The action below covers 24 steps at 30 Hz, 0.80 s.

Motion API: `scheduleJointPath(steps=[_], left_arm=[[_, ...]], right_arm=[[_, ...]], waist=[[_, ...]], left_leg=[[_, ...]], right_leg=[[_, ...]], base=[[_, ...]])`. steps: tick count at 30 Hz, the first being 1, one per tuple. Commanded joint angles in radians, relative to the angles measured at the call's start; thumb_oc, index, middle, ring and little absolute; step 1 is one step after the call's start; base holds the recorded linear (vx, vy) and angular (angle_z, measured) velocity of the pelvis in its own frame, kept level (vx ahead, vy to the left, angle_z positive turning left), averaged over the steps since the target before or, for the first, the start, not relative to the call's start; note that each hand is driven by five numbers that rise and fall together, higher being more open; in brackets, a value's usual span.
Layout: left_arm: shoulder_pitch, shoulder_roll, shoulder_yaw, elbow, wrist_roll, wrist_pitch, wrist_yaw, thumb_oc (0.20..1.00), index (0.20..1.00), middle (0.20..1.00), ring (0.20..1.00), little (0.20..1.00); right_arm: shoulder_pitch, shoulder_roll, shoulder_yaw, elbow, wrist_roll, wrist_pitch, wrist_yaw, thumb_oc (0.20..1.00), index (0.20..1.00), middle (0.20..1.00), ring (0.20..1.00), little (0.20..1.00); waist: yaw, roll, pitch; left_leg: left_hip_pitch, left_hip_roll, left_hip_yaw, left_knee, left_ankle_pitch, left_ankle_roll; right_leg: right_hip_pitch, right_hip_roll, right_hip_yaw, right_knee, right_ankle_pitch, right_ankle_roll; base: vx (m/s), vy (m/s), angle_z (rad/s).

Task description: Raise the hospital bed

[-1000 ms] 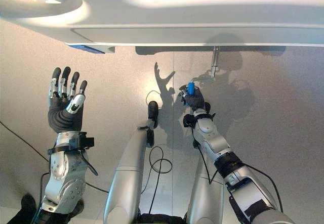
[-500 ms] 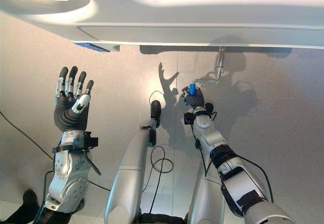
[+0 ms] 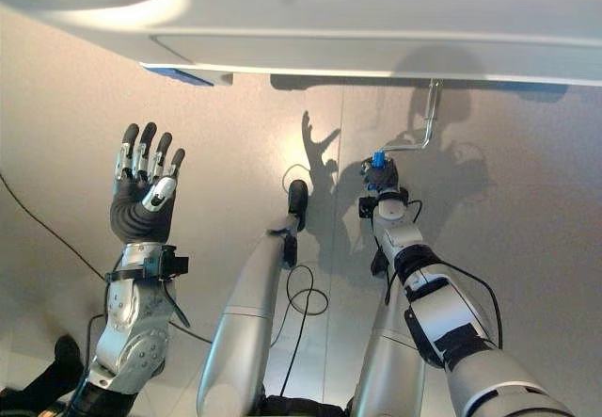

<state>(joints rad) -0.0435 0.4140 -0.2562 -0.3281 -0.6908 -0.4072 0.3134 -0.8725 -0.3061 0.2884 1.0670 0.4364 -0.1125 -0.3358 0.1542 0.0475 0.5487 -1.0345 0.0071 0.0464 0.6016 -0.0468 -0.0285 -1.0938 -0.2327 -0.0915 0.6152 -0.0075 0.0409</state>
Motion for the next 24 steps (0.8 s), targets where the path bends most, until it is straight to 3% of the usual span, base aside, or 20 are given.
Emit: scheduleJointPath(steps=[1,13,24], left_arm=[[0.024,-0.010,0.019,-0.116,0.005,-0.058,-0.022,1.000,1.000,1.000,1.000,1.000],[0.014,-0.010,0.005,-0.113,0.008,-0.056,-0.047,1.000,1.000,1.000,1.000,1.000],[0.011,-0.019,0.008,-0.111,0.025,-0.054,-0.052,1.000,1.000,1.000,1.000,1.000]], right_arm=[[-0.046,-0.109,-0.020,0.041,0.024,-0.042,-0.023,0.200,0.200,0.200,0.200,0.200],[-0.019,-0.214,-0.084,0.173,0.040,-0.031,-0.019,0.200,0.200,0.200,0.200,0.200],[0.042,-0.281,-0.160,0.166,0.099,-0.062,-0.035,0.200,0.200,0.200,0.200,0.200]], waist=[[-0.019,0.092,-0.029],[-0.020,0.112,-0.029],[-0.037,0.112,-0.029]], left_leg=[[-0.056,-0.006,-0.005,-0.134,0.139,-0.031],[-0.058,-0.007,0.004,-0.115,0.132,-0.033],[-0.053,0.003,0.010,-0.110,0.129,-0.036]], right_leg=[[-0.007,-0.012,0.031,-0.029,0.099,0.082],[-0.021,-0.010,0.042,0.003,0.083,0.083],[-0.031,-0.003,0.050,0.023,0.071,0.081]], base=[[0.00,0.000,0.00],[0.00,0.000,0.00],[0.00,-0.005,-0.01]])
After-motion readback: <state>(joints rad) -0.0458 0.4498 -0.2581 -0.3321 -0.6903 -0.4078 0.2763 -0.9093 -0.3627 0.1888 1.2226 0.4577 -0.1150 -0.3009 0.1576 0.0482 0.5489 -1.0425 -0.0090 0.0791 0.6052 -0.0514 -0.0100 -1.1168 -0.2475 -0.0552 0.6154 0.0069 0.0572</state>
